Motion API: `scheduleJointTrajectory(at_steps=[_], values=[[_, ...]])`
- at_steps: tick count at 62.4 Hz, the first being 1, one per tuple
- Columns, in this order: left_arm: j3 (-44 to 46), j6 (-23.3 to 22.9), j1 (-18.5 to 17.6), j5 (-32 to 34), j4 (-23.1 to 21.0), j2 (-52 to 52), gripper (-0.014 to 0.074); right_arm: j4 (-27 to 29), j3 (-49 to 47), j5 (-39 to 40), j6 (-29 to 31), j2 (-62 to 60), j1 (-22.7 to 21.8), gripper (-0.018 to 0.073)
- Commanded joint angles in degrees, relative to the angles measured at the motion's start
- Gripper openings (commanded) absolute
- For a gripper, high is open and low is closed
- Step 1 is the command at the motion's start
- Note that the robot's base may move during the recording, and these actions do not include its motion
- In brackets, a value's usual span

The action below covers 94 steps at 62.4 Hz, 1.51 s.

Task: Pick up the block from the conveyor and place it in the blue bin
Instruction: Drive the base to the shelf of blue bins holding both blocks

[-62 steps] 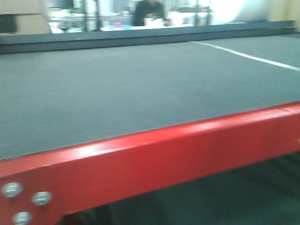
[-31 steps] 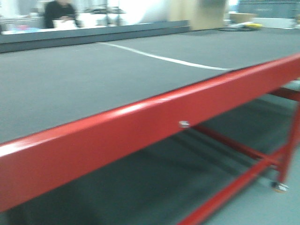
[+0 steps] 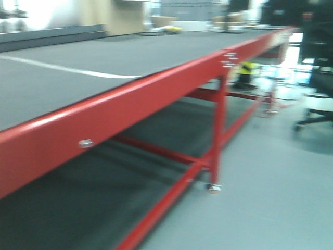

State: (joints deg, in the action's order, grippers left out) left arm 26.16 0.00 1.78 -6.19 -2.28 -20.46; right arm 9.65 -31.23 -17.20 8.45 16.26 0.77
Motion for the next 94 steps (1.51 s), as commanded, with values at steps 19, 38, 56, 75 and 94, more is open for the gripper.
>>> scheduleJointTrajectory(at_steps=[19,38,56,75,94], values=[[0.15,0.0,-0.35,1.19,0.16,0.21,-0.0111,0.03,0.0,1.34,0.14,-0.16,-0.13,-0.0162],[0.15,0.0,-0.35,1.19,0.16,0.21,-0.0111,0.03,0.0,1.34,0.14,-0.16,-0.13,-0.0162],[0.15,0.0,-0.35,1.19,0.16,0.21,-0.0111,0.03,0.0,1.34,0.14,-0.16,-0.13,-0.0162],[0.15,0.0,-0.35,1.19,0.16,0.21,-0.0111,0.03,0.0,1.34,0.14,-0.16,-0.13,-0.0162],[0.15,0.0,-0.35,1.25,0.16,0.21,-0.0111,0.03,0.0,1.34,0.14,-0.16,-0.13,-0.0162]])
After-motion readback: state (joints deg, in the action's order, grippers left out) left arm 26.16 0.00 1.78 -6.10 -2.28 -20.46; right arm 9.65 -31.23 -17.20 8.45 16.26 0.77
